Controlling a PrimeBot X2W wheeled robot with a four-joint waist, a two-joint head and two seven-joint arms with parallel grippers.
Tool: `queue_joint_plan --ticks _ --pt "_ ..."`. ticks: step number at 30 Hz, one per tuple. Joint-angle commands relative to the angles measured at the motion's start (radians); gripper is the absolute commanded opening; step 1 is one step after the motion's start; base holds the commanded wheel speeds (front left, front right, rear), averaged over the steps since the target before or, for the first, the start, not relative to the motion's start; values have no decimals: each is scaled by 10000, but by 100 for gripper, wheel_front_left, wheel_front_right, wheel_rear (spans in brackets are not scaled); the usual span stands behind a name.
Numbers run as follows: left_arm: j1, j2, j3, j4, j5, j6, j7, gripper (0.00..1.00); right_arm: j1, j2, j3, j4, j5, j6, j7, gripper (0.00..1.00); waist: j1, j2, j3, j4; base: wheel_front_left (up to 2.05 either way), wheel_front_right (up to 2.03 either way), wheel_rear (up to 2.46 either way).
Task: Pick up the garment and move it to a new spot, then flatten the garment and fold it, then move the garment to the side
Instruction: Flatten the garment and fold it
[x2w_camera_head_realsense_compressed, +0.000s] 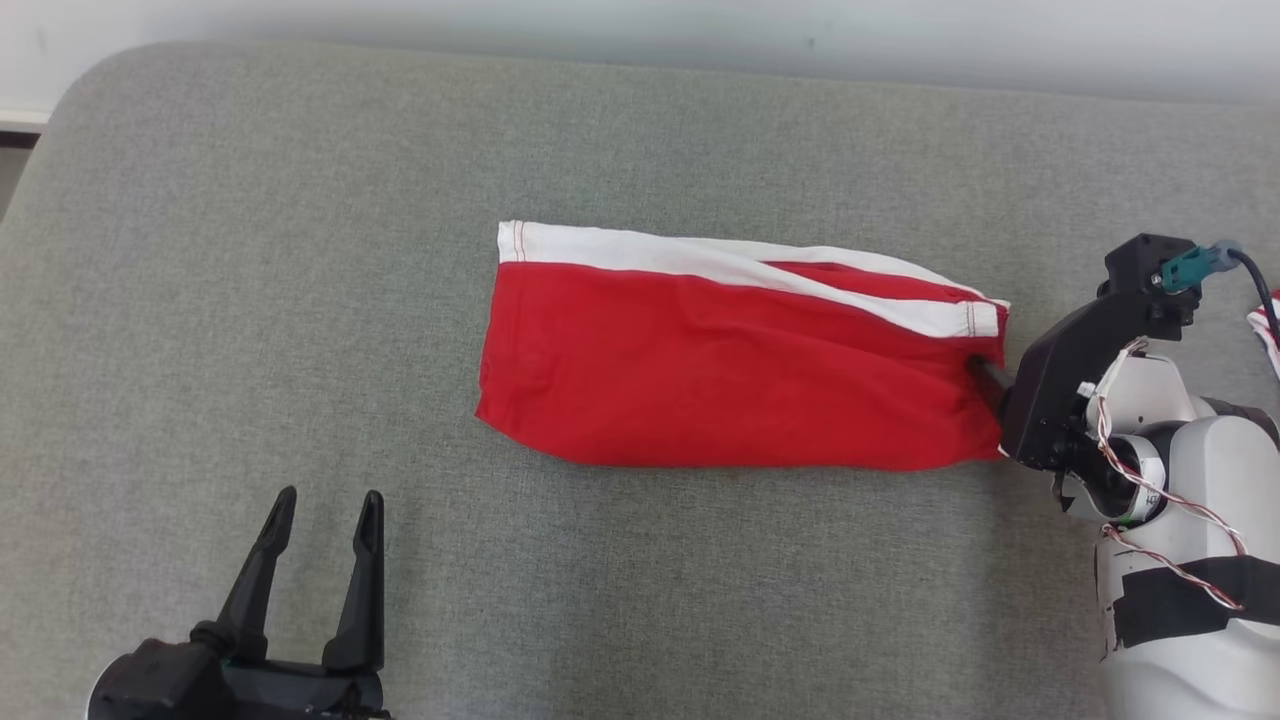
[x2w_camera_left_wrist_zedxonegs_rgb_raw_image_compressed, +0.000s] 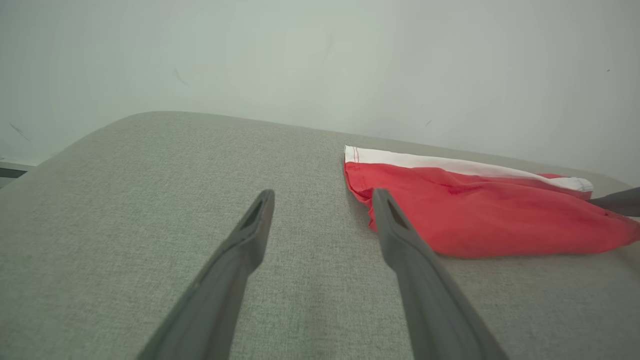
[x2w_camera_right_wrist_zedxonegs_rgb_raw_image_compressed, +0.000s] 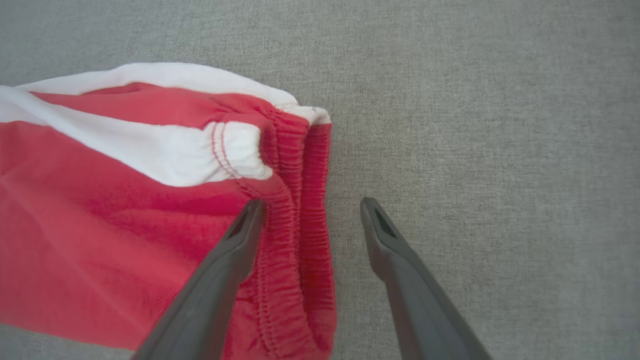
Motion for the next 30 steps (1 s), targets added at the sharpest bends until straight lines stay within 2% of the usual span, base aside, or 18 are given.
queue_joint_plan --ticks 1,10,18,19,20,21,22,30 --pt "-132 -60 -9 21 42 10 -22 100 -142 7 -27 172 13 -20 -50 100 -1 -1 114 80 0 0 0" --pt "-245 -159 -50 88 43 18 -22 100 -438 19 -72 1052 232 -20 -74 100 -1 -1 449 299 0 0 0" --pt "-369 -263 -68 179 19 -73 -22 100 -704 101 384 1919 1011 3 -253 100 -1 -1 519 423 0 0 0" --pt "-382 -261 -65 186 8 -73 -22 100 -727 104 421 2003 1062 4 -266 89 -1 -1 524 430 0 0 0" --pt "-392 -258 -53 192 1 -75 -22 100 -751 110 449 2061 1075 4 -299 35 -1 -1 530 432 0 0 0" --pt "-395 -253 -45 198 -2 -78 -22 100 -796 112 483 2131 1104 4 -344 11 -1 -1 534 433 0 0 0" --pt "-397 -247 -34 205 -6 -69 -23 100 -844 112 519 2208 1139 4 -377 0 -1 -1 535 431 0 0 0" --pt "-232 -174 32 203 -54 -11 -20 100 -971 1 -151 2123 685 -9 -760 0 -1 -1 390 233 0 0 0"
